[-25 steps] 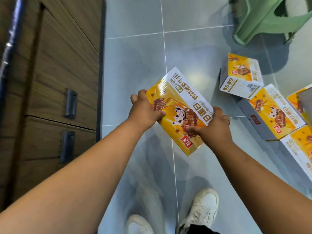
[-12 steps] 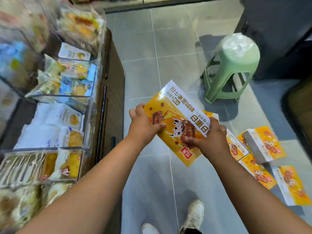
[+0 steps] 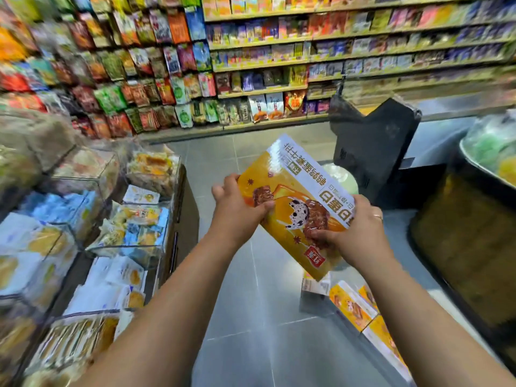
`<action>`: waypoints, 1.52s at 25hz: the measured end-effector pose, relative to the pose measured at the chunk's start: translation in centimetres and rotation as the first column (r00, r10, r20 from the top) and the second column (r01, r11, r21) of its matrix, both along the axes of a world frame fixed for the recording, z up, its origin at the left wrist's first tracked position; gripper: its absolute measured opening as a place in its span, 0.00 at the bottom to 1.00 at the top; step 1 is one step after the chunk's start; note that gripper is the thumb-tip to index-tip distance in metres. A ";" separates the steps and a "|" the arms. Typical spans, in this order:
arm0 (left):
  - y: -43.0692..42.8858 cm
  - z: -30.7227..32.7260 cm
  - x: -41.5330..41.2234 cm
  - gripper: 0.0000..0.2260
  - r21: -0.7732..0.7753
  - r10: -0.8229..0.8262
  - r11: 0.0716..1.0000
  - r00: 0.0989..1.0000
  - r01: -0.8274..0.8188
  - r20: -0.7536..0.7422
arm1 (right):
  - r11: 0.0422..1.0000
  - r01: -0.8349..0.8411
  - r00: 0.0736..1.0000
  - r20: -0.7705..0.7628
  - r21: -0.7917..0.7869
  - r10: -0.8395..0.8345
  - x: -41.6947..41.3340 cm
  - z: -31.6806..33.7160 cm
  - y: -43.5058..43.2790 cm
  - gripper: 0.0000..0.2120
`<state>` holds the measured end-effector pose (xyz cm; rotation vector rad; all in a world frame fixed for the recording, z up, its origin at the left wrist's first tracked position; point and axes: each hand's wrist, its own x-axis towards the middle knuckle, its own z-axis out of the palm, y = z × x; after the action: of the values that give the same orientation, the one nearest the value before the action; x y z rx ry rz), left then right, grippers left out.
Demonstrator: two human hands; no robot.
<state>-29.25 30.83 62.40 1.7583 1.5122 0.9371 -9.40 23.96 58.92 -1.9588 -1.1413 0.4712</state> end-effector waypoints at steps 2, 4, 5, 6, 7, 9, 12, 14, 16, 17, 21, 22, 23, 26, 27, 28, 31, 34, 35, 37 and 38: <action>-2.2 2.7 2.3 0.36 0.023 -0.004 1.000 1.000 0.003 0.030 | 0.999 -0.014 1.000 -0.003 0.033 0.014 2.4 2.9 -2.2 0.44; -4.6 4.8 4.8 0.35 0.038 -0.001 0.999 0.999 -0.001 0.051 | 0.999 -0.033 0.999 0.017 0.041 0.032 4.8 5.5 -4.5 0.43; -5.6 5.5 5.9 0.35 0.049 0.003 0.999 0.998 -0.005 0.059 | 0.998 -0.030 0.999 0.026 0.048 0.029 6.1 6.5 -5.5 0.43; -6.8 6.3 7.2 0.34 0.062 0.003 0.998 0.998 -0.007 0.068 | 0.998 -0.030 0.999 0.036 0.063 0.028 7.6 7.6 -6.8 0.42; -8.1 7.0 8.5 0.34 0.069 0.000 0.998 0.997 -0.005 0.071 | 0.997 -0.031 0.999 0.042 0.071 0.028 9.1 8.4 -8.2 0.42; -10.4 8.8 11.3 0.33 0.088 -0.022 0.996 0.997 0.016 0.075 | 0.996 -0.027 0.998 0.060 0.086 0.022 11.8 10.5 -10.8 0.43; -12.5 11.2 14.9 0.34 0.117 -0.065 0.992 0.993 0.053 0.098 | 0.997 0.002 0.996 0.086 0.082 -0.009 15.2 13.5 -14.1 0.45; -13.4 12.3 17.2 0.33 0.143 -0.115 0.984 0.989 0.102 0.089 | 0.995 0.038 0.995 0.092 0.096 -0.047 17.1 15.0 -16.1 0.43; -14.0 13.2 19.5 0.33 0.171 -0.163 0.975 0.982 0.146 0.095 | 0.988 0.090 0.990 0.097 0.122 -0.102 18.8 16.0 -18.0 0.42; -14.2 13.8 20.5 0.34 0.181 -0.189 0.969 0.977 0.169 0.102 | 0.985 0.119 0.986 0.100 0.126 -0.132 19.5 16.4 -18.8 0.43; -15.4 15.1 25.1 0.34 0.208 -0.348 0.923 0.933 0.323 0.097 | 0.956 0.274 0.949 0.129 0.105 -0.287 22.6 18.0 -22.9 0.47; -15.6 15.3 26.4 0.34 0.237 -0.396 0.899 0.914 0.368 0.083 | 0.941 0.323 0.932 0.136 0.105 -0.335 22.9 18.3 -24.0 0.48; -15.8 15.6 27.6 0.34 0.257 -0.442 0.874 0.895 0.412 0.069 | 0.923 0.370 0.913 0.144 0.105 -0.382 23.2 18.6 -25.1 0.49; -17.0 16.0 30.4 0.35 0.240 -0.553 0.817 0.831 0.525 0.066 | 0.854 0.511 0.842 0.145 0.096 -0.520 23.9 18.6 -28.2 0.50; -17.8 16.3 31.0 0.35 0.239 -0.587 0.794 0.807 0.559 0.064 | 0.828 0.551 0.816 0.142 0.101 -0.560 23.8 18.5 -29.3 0.50; -18.4 16.5 31.6 0.34 0.251 -0.623 0.765 0.780 0.593 0.057 | 0.801 0.588 0.788 0.145 0.109 -0.599 23.6 18.5 -30.4 0.49; -20.2 16.4 32.9 0.33 0.238 -0.722 0.679 0.690 0.694 0.046 | 0.713 0.692 0.697 0.155 0.109 -0.700 22.1 18.7 -33.4 0.47; -22.7 15.8 34.2 0.34 0.230 -0.798 0.595 0.600 0.770 0.056 | 0.615 0.778 0.593 0.174 0.128 -0.786 20.3 18.2 -36.9 0.45; -23.8 15.4 34.8 0.34 0.227 -0.822 0.563 0.566 0.795 0.056 | 0.572 0.810 0.551 0.170 0.124 -0.817 19.7 18.0 -38.3 0.45; -26.3 14.6 35.8 0.36 0.226 -0.866 0.497 0.496 0.838 0.065 | 0.485 0.867 0.463 0.171 0.116 -0.869 18.5 17.6 -41.3 0.45; -27.5 14.2 36.2 0.37 0.224 -0.887 0.460 0.458 0.859 0.068 | 0.444 0.888 0.422 0.174 0.117 -0.890 18.0 17.4 -42.7 0.45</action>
<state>6.99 3.34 76.59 2.1174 0.2217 0.6054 8.58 -18.73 76.28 -2.3097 -0.0390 -0.3500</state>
